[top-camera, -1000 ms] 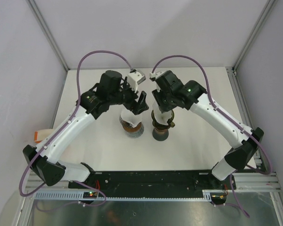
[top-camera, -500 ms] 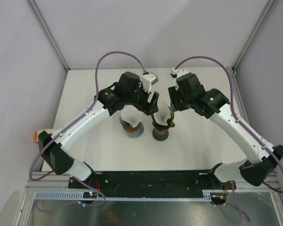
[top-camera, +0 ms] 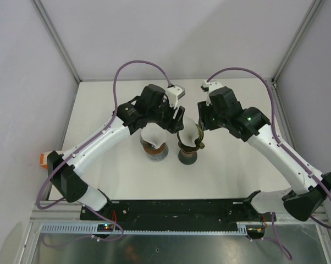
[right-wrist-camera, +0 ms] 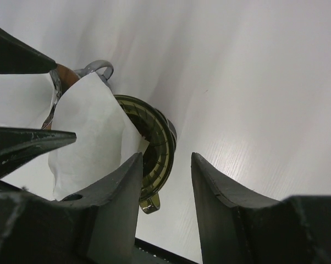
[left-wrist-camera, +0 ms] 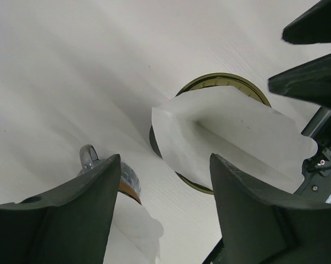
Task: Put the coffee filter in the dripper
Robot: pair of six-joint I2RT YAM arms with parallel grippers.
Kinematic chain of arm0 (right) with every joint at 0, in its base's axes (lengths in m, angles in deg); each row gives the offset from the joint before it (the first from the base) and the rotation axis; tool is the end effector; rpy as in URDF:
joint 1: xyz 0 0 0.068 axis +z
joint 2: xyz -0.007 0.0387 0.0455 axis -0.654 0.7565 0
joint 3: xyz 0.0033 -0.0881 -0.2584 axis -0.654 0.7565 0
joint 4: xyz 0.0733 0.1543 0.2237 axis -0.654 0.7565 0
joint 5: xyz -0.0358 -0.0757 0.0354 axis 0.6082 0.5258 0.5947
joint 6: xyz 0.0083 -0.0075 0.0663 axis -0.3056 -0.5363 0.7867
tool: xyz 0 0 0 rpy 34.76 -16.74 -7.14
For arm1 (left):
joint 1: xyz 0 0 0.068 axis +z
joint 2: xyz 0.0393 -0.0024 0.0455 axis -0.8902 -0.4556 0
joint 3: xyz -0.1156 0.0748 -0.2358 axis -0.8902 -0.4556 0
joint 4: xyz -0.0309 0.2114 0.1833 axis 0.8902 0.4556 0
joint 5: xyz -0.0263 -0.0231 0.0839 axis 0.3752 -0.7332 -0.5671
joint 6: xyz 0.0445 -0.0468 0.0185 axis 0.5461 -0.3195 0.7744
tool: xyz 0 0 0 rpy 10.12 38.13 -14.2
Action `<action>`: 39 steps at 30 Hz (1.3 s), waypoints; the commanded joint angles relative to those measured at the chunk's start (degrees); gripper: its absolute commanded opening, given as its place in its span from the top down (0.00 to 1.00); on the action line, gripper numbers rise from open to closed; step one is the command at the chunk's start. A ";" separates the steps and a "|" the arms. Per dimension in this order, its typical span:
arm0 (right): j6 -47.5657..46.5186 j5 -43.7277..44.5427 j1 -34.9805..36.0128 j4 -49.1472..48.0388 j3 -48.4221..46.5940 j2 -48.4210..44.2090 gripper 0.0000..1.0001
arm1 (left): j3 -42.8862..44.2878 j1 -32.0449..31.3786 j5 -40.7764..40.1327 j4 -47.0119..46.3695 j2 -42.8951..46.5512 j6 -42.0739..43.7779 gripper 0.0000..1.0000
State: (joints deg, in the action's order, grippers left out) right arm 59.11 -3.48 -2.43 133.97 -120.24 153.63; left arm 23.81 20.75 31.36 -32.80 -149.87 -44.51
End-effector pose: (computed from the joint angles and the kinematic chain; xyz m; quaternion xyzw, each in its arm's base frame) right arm 0.2434 0.1829 0.3871 -0.1739 0.8907 0.1180 0.4030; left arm 0.2687 -0.2575 0.3554 0.3221 0.8347 -0.2589 0.3640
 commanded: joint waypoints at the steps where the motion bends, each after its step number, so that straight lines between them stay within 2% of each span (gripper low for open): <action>1: -0.38 3.59 1.29 -3.13 -1.77 -3.42 0.55 | 0.68 -0.26 -1.06 -1.23 2.75 -0.36 0.32; 6: -2.62 -1.60 5.33 -7.24 -0.82 -4.04 0.55 | 0.04 -0.28 0.30 -1.19 2.82 -0.98 0.37; 14: -1.57 6.34 5.78 -3.12 0.76 -0.36 0.59 | -0.79 -0.23 1.00 -1.20 3.11 -0.86 0.42; 22: -1.51 5.22 5.76 -4.15 3.19 0.25 0.70 | -1.22 -0.25 2.16 -1.22 2.33 -0.85 0.46; 27: -1.39 6.74 5.77 -3.05 3.41 0.79 0.77 | -1.53 -0.25 1.80 -1.26 1.96 -0.42 0.56; 32: -1.62 7.28 5.75 -2.41 3.69 0.85 0.89 | -1.70 -0.21 1.95 -1.20 1.80 -0.33 0.60; 39: -1.55 8.24 5.49 -1.20 4.22 1.18 0.96 | -2.17 -0.22 2.53 -1.26 1.52 -0.11 0.63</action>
State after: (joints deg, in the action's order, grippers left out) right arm 57.47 2.82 3.28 132.11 -116.44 154.35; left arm 22.17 20.75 32.60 -32.74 -149.34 -44.53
